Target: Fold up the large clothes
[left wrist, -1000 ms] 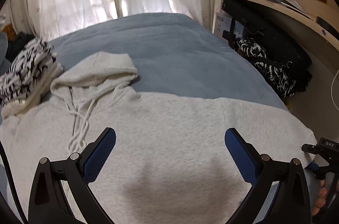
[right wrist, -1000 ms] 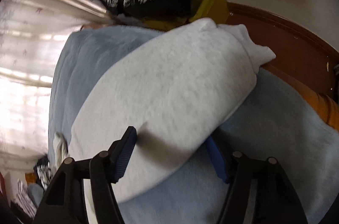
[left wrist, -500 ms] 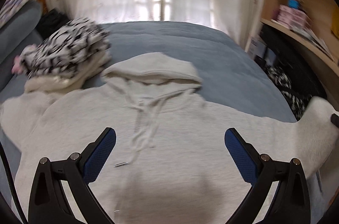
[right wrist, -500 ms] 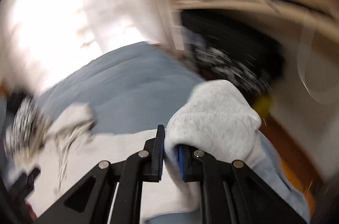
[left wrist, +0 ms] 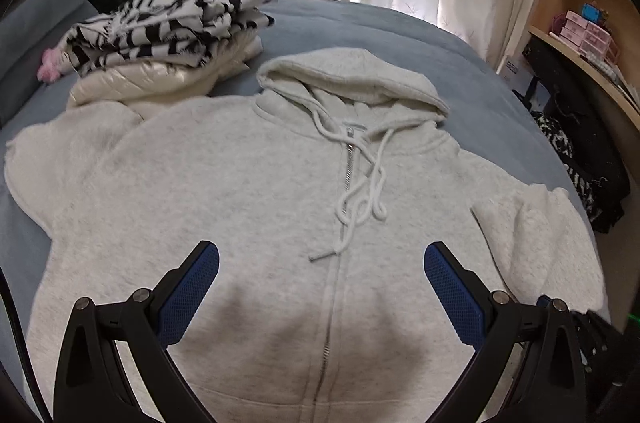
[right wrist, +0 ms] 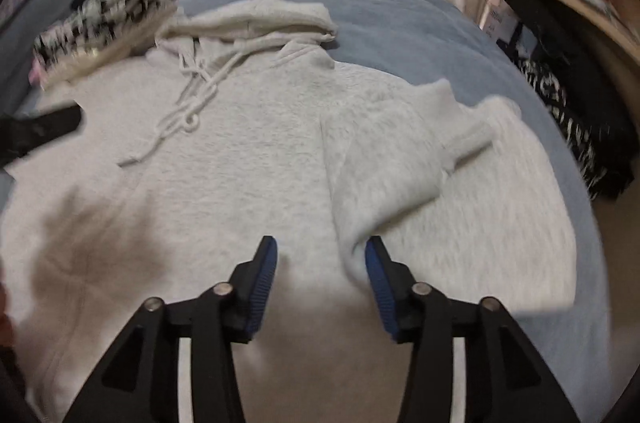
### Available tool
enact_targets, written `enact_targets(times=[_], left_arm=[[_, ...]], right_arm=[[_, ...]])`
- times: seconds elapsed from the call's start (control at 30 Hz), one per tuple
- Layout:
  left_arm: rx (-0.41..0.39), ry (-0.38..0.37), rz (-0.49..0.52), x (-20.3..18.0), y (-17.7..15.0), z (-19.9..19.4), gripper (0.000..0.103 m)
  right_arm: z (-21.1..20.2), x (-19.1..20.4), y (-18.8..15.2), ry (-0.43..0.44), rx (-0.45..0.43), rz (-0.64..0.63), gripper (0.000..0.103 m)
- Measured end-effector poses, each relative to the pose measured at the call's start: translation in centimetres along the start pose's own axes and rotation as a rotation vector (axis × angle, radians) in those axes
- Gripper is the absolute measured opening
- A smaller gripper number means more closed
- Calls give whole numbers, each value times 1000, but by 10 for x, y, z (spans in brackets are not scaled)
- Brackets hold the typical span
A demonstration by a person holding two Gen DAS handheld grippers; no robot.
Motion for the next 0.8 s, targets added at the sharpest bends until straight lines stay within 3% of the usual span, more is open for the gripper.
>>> enact_targets(times=[0.17,0.23,0.4,0.5,0.63,0.8], left_arm=[[8,-78,62,-37,-7,-3,102],[5,-108,116,-61,-8,-6,102],[18,-174,265,-131,-11,-5,102],[42,-203,349,-171,-17,0,102],[81,-188,452,-215,-28,18,102],[132,-75,559,-236,-39,55,102]], right_arm=[[-28,-23,-16,143,-74,243,51],[-39,-37,-20,160,-116,348,51],[-61,-71,-28,121,-187,505,52],[-62,-87,-34,62,-175,526,52],[-53,-97,-49,49,-141,563,52],[-40,-98,-60,33,-121,577,52]])
Point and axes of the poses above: each gripper's, at about its wrist camera, not at the fingertips, and z roughly the way its jaws point, x to its left, y to its top, the point moved 10 cm from there along z, roughly the way its jaws point
